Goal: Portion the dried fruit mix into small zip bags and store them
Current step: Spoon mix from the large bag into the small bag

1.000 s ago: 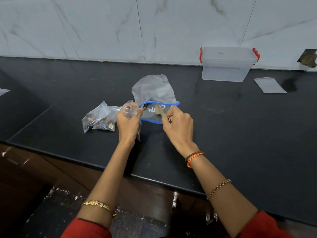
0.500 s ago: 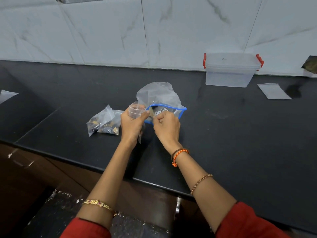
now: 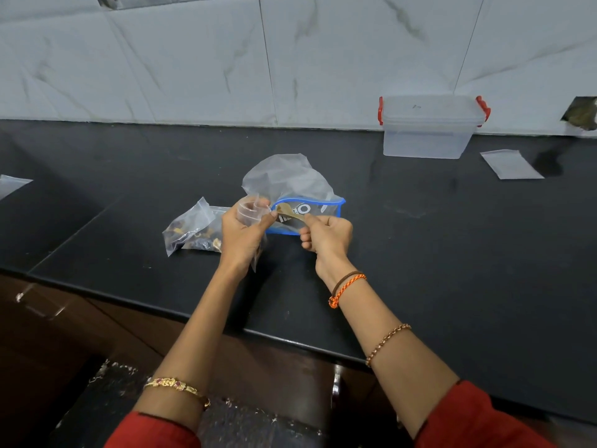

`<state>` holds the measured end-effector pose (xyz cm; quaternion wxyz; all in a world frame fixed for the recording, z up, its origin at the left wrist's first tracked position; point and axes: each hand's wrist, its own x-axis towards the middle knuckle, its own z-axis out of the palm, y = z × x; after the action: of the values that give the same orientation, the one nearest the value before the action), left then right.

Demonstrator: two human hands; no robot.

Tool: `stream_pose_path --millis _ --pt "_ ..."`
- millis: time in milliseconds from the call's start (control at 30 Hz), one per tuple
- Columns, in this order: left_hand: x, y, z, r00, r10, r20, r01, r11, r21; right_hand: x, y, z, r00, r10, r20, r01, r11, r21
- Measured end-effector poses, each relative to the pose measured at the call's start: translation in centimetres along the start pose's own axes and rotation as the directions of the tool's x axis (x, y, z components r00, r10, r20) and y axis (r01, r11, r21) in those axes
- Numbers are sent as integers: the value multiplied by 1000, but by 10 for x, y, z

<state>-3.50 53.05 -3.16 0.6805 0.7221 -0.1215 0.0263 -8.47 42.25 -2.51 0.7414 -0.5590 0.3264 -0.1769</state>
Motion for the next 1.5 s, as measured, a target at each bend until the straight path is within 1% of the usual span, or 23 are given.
stream_pose_path --millis 200,367,467,567,700,800,900,1000,1033,1100,1167,1200,1300,1367,1433,1500 --pt "0 6 4 999 19 -32 -20 1000 -18 -6 -4 -9 990 -138 -25 135 985 -107" --pt "-3 6 4 999 34 6 -34 999 20 -11 -8 -20 984 -171 -43 166 981 -96" --pt "-8 3 7 999 33 0 -33 999 39 -12 -10 -32 988 -150 -44 148 988 -43" --pt "-14 -1 11 1000 31 3 -31 995 91 -13 -15 -50 994 -112 -11 112 993 24" --pt "-21 1 16 995 90 48 -97 978 182 -13 -25 -85 995 -93 33 89 990 108" --pt "-28 7 24 987 130 91 -147 964 220 -15 -41 -112 991 -106 78 90 978 189" --pt "-31 12 33 975 156 158 -189 957 221 -20 -69 -129 976 -164 145 126 963 239" --pt "-30 19 41 963 181 202 -225 949 223 -25 -93 -134 953 -235 194 198 961 192" --pt "-31 21 44 957 188 219 -238 944 227 -27 -97 -132 943 -254 214 228 964 137" --pt "-33 24 50 939 209 275 -278 930 241 -29 -99 -124 924 -281 259 302 952 -42" --pt "-36 25 56 919 208 335 -298 923 243 -32 -94 -113 902 -289 319 369 901 -227" --pt "-37 25 59 913 201 354 -296 925 238 -34 -91 -108 888 -300 350 405 870 -282" --pt "-37 23 62 922 173 347 -264 936 235 -37 -83 -98 822 -390 415 538 769 -344" --pt "-35 22 60 930 156 333 -235 948 214 -35 -81 -97 776 -435 457 618 668 -415" --pt "-33 23 57 935 139 326 -212 956 202 -33 -81 -98 738 -441 511 670 567 -478" --pt "-32 23 56 939 128 321 -200 958 204 -32 -82 -100 686 -461 562 727 437 -529"
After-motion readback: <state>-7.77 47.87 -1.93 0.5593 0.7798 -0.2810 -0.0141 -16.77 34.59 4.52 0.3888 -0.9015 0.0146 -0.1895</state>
